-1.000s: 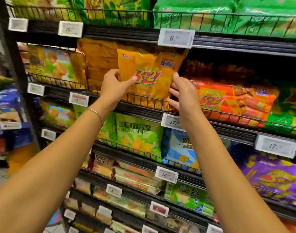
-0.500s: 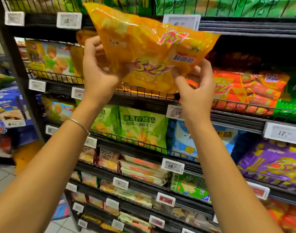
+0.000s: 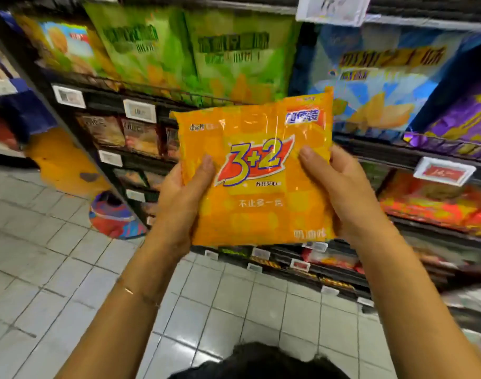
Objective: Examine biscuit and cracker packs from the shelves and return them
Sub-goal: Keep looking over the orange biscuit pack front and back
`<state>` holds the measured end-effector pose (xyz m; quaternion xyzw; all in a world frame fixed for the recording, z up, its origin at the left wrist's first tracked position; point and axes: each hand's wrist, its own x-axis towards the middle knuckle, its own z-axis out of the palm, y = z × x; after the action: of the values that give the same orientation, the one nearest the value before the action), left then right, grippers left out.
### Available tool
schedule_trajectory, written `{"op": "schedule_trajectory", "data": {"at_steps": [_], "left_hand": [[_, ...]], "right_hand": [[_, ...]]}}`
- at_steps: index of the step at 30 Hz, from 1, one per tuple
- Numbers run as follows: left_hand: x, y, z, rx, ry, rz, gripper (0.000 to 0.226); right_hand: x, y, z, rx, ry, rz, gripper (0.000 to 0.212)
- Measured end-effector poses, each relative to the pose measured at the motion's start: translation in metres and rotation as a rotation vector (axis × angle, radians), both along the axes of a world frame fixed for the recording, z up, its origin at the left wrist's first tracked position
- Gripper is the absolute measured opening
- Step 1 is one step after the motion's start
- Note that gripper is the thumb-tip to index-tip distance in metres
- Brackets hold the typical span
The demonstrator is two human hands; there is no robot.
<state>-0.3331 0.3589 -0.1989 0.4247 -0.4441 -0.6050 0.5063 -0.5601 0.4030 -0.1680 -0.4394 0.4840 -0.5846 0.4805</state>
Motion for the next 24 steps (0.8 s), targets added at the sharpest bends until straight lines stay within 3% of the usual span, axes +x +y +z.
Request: {"op": "schedule_trajectory", "data": {"at_steps": [6, 9, 11, 14, 18, 24], "left_hand": [[-0.001, 0.036, -0.037, 0.226, -0.042, -0.008, 0.057], [0.0, 0.051, -0.047, 0.375, 0.064, -0.032, 0.053], [0.003, 0.056, -0.054, 0.461, 0.142, -0.059, 0.051], [0.004, 0.061, -0.063, 0.506, 0.081, -0.017, 0.046], [0.002, 0.066, -0.071, 0.528, -0.003, 0.009, 0.043], [0.005, 0.066, -0.077, 0.482, -0.087, -0.004, 0.042]], "right_hand": [[-0.016, 0.035, -0.053, 0.222, -0.019, 0.007, 0.063], [-0.021, 0.047, -0.066, 0.296, -0.096, -0.029, 0.071], [-0.024, 0.051, -0.071, 0.348, -0.05, -0.06, 0.053], [-0.026, 0.058, -0.079, 0.369, 0.04, -0.104, 0.022], [-0.027, 0.066, -0.087, 0.384, 0.076, -0.168, 0.01], [-0.028, 0.073, -0.093, 0.402, 0.131, -0.215, 0.014]]}}
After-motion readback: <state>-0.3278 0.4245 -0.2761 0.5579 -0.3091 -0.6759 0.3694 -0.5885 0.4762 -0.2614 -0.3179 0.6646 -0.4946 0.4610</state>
